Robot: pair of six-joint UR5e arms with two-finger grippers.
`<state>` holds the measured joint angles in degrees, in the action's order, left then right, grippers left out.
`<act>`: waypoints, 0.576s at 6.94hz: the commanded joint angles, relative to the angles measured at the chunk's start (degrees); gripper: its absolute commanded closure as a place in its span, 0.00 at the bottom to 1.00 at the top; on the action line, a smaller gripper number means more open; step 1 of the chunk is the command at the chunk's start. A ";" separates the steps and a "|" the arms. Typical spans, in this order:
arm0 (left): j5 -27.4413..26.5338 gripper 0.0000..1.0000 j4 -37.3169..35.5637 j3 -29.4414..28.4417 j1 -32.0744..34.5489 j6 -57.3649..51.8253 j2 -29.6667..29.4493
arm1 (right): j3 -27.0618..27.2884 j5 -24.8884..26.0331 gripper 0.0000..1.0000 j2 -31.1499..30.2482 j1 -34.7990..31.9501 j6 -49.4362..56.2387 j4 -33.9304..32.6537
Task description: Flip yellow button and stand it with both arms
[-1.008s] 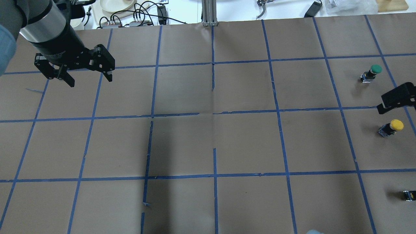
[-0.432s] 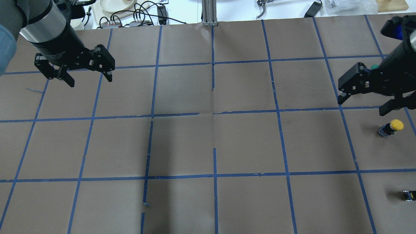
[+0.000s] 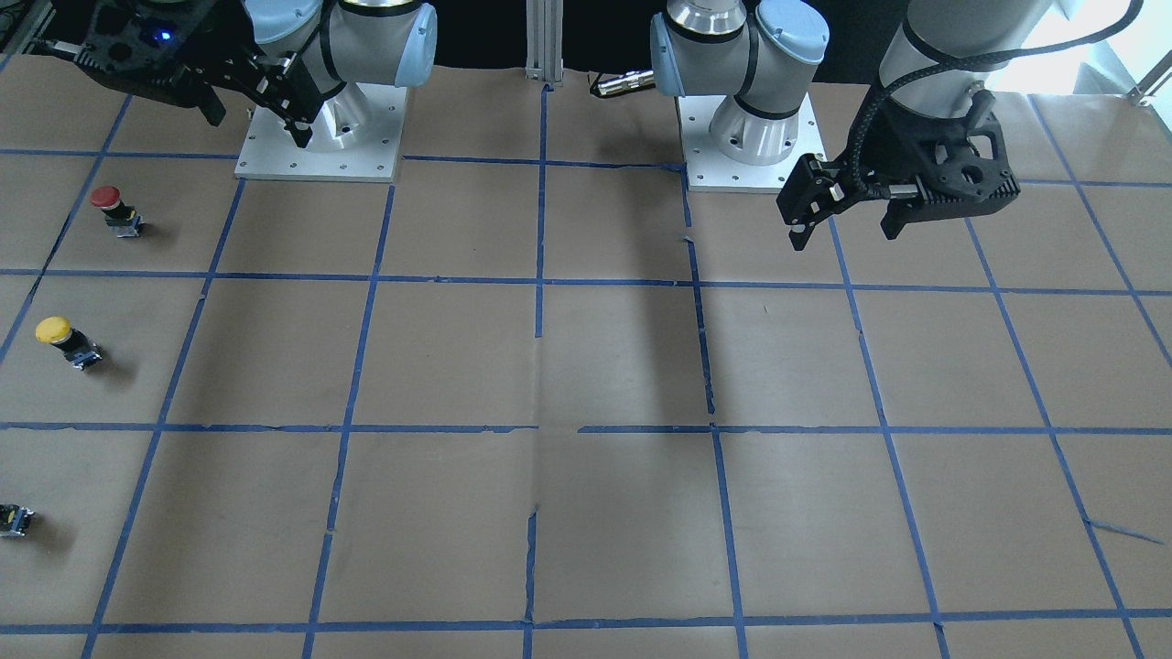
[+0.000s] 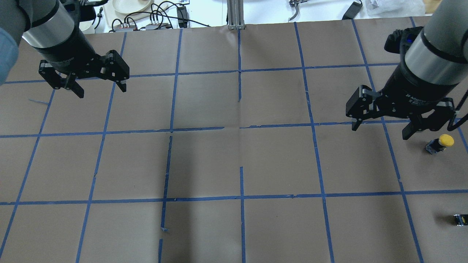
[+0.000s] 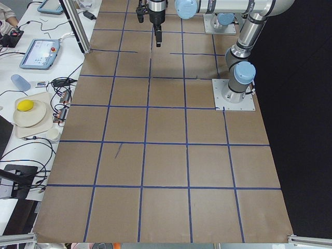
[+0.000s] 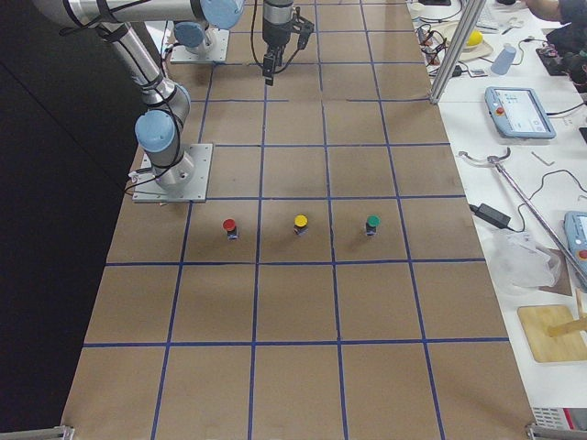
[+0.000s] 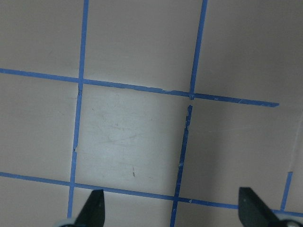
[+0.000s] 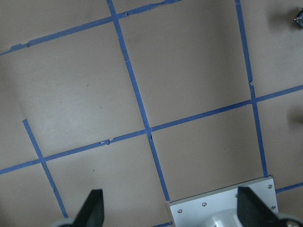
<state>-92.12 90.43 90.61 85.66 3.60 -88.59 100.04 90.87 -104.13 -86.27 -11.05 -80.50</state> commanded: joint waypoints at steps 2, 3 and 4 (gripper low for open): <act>-0.08 0.00 0.09 0.10 0.03 0.00 0.00 | 0.68 0.09 0.00 0.34 -0.83 -0.01 -1.15; -0.08 0.00 0.01 0.10 0.03 -0.09 -0.09 | 0.68 0.01 0.00 0.25 -0.83 0.42 -1.06; -0.08 0.00 0.01 0.27 0.03 -0.09 0.00 | 0.76 -0.08 0.00 0.33 -0.83 0.51 -1.15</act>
<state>-92.19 90.46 90.76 85.69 3.55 -88.63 100.73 90.83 -103.86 -87.09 -10.71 -81.56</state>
